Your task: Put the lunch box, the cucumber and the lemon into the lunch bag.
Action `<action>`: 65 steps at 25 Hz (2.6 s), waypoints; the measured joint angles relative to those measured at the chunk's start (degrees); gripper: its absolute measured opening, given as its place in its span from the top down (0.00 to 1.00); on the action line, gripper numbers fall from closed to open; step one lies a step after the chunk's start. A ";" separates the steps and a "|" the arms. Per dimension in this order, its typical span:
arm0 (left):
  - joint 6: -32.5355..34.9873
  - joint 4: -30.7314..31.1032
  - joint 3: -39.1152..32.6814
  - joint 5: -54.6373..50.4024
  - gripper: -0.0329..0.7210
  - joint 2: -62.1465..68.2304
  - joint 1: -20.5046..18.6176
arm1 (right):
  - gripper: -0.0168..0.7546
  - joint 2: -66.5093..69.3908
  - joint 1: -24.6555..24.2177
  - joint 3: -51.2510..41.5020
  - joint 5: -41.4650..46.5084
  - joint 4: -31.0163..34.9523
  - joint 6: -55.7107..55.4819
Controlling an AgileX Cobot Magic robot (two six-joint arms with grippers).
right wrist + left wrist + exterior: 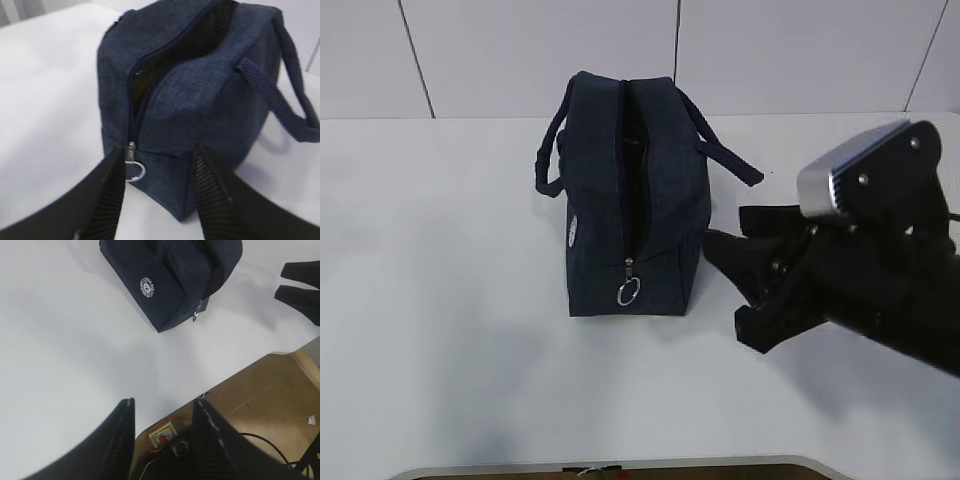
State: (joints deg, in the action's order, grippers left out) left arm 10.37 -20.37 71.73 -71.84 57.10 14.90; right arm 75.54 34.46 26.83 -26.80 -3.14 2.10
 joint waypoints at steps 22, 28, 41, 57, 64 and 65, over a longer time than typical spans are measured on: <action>-0.93 0.90 0.00 0.00 0.59 0.00 0.00 | 0.51 31.49 0.00 0.12 -34.19 -10.93 -5.85; -0.92 0.90 0.00 0.00 0.59 0.00 0.00 | 0.51 35.40 0.00 2.76 -34.63 -10.93 -5.85; -0.95 0.90 0.00 0.00 0.59 0.00 0.00 | 0.51 39.37 0.00 6.33 -34.75 -6.90 -5.85; -0.95 0.90 0.00 0.00 0.59 0.00 0.00 | 0.51 40.02 0.00 8.70 -32.18 -9.03 -8.10; -0.95 0.90 0.00 0.00 0.59 0.00 0.00 | 0.51 41.62 0.00 9.97 -32.05 -9.31 -8.31; -0.95 0.90 0.00 0.00 0.59 0.00 0.00 | 0.51 41.62 0.00 10.34 -32.05 -9.41 -8.47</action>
State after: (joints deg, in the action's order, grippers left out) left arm 9.42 -19.47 71.73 -71.84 57.10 14.90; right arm 117.16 34.46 37.17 -58.85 -12.55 -6.36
